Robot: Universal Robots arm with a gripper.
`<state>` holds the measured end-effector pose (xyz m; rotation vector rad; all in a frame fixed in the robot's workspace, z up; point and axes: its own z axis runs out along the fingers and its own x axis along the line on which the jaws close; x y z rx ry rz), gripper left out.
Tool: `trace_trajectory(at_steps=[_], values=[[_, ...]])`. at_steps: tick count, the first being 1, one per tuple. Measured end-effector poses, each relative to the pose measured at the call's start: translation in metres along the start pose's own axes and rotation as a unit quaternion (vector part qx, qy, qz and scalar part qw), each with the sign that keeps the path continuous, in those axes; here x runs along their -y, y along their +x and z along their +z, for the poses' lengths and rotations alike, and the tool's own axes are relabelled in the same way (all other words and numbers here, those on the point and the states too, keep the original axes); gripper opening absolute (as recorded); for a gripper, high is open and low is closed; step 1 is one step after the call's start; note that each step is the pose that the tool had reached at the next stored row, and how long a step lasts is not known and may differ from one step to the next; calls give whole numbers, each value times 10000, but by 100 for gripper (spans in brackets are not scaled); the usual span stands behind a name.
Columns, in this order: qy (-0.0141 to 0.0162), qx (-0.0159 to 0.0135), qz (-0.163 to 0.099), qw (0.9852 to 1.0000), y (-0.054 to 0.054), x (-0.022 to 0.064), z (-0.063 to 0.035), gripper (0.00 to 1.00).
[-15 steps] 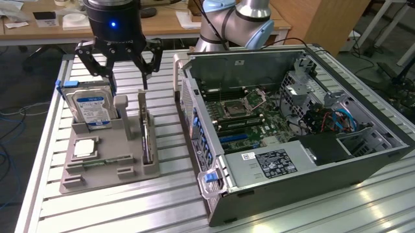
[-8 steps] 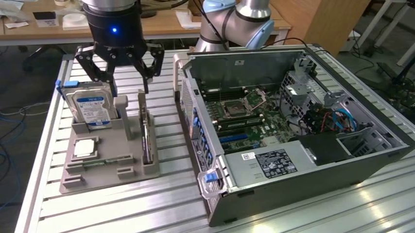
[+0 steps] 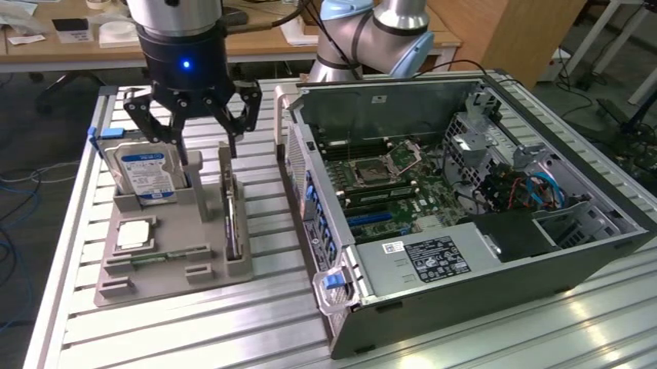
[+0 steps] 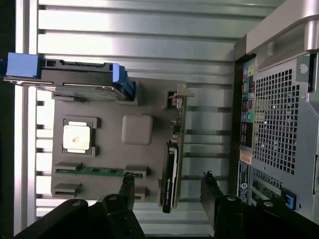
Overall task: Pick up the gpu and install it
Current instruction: 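Pick up the gpu and move the gpu toward the slot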
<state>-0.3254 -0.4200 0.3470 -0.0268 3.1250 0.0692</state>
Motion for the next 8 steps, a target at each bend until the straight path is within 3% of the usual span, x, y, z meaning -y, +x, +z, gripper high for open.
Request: trace_trajectory(at_steps=[8], values=[[0,0,-4,10000,4,190,73,65]])
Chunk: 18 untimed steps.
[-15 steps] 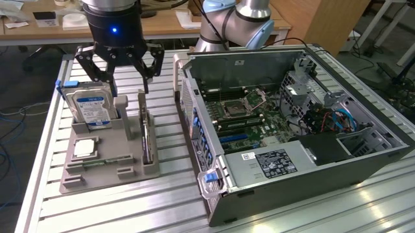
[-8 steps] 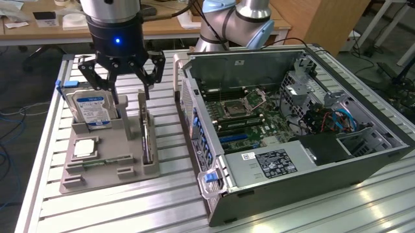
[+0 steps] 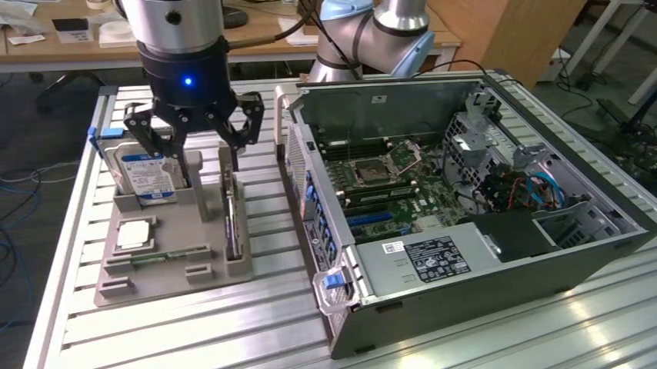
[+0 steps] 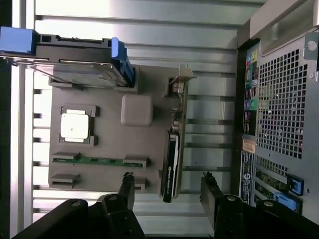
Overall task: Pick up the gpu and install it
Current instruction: 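Pick up the gpu and move the gpu toward the slot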
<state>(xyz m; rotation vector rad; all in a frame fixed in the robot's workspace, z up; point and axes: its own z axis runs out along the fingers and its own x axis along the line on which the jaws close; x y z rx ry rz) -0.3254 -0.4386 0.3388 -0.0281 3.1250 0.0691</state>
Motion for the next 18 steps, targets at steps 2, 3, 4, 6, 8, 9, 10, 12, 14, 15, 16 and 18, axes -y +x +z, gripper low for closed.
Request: trace_trajectory(at_steps=[2,3,4,6,8,9,10,12,14,15,16,18], values=[[0,0,0,10000,1,35,18,65],[0,0,0,10000,1,49,27,65],[0,0,-1,10000,1,61,38,65],[0,1,0,10000,2,82,59,65],[0,0,0,10000,2,97,80,65],[0,0,0,10000,3,103,91,65],[0,0,0,10000,3,109,104,65],[0,0,0,10000,4,118,129,65],[0,0,-1,10000,4,127,157,65],[0,0,0,10000,5,130,171,65],[0,0,-1,10000,5,135,185,65],[0,0,-1,10000,6,153,214,65]])
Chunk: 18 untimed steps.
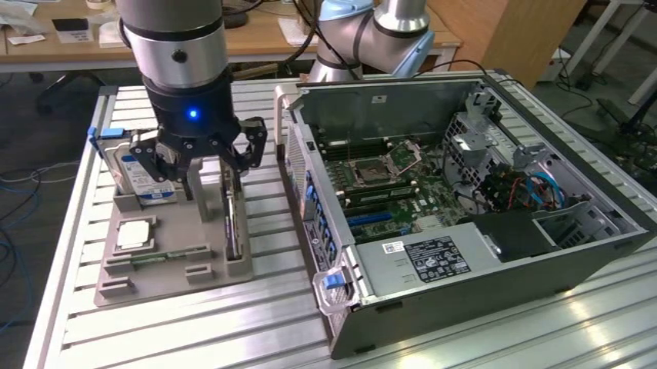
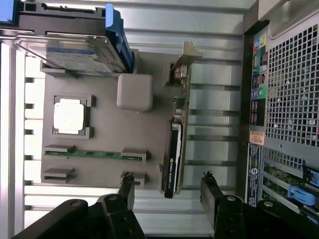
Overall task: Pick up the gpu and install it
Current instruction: 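Pick up the gpu and move the gpu toward the slot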
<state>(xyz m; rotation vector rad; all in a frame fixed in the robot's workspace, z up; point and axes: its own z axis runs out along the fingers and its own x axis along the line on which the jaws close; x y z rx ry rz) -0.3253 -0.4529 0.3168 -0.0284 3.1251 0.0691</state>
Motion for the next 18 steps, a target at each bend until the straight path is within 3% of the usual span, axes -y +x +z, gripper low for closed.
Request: trace_trajectory(at_steps=[4,18], values=[[0,1,0,10000,-23,29,68,65],[4,8,182,9998,-83,-72,328,65]])
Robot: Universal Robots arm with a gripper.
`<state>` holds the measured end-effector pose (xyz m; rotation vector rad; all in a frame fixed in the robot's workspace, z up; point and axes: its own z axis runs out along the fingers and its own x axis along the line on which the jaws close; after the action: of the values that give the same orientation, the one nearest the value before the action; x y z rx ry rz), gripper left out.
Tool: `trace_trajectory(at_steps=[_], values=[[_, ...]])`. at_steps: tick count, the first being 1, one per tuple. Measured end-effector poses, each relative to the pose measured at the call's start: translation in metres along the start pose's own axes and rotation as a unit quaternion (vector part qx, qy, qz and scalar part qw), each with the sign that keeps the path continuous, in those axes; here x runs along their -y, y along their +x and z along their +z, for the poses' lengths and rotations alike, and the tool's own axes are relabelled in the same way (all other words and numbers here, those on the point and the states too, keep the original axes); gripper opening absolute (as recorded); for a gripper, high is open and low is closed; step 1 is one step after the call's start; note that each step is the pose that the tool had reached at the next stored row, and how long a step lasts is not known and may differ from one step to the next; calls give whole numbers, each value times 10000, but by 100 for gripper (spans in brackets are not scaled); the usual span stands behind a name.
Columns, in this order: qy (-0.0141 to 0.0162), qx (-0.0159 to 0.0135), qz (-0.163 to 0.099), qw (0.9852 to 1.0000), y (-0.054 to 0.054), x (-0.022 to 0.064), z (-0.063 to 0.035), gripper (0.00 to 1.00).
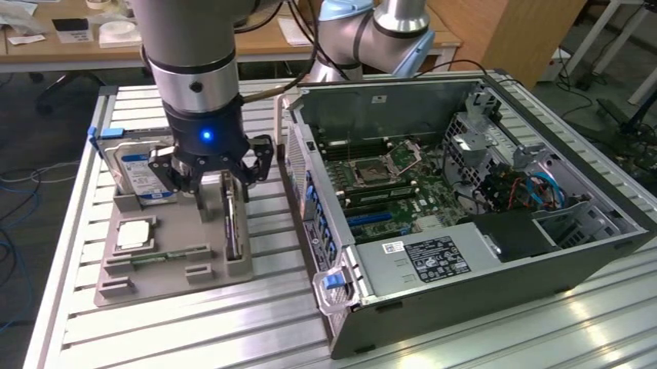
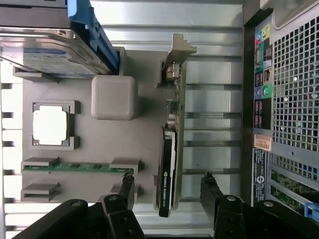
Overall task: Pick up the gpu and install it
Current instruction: 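Pick up the gpu and move the gpu toward the slot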
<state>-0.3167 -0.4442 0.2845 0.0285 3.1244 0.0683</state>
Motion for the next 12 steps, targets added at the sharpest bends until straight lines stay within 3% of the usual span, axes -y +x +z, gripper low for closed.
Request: trace_trajectory(at_steps=[12], values=[[1,4,82,10000,-7,-87,224,65]])
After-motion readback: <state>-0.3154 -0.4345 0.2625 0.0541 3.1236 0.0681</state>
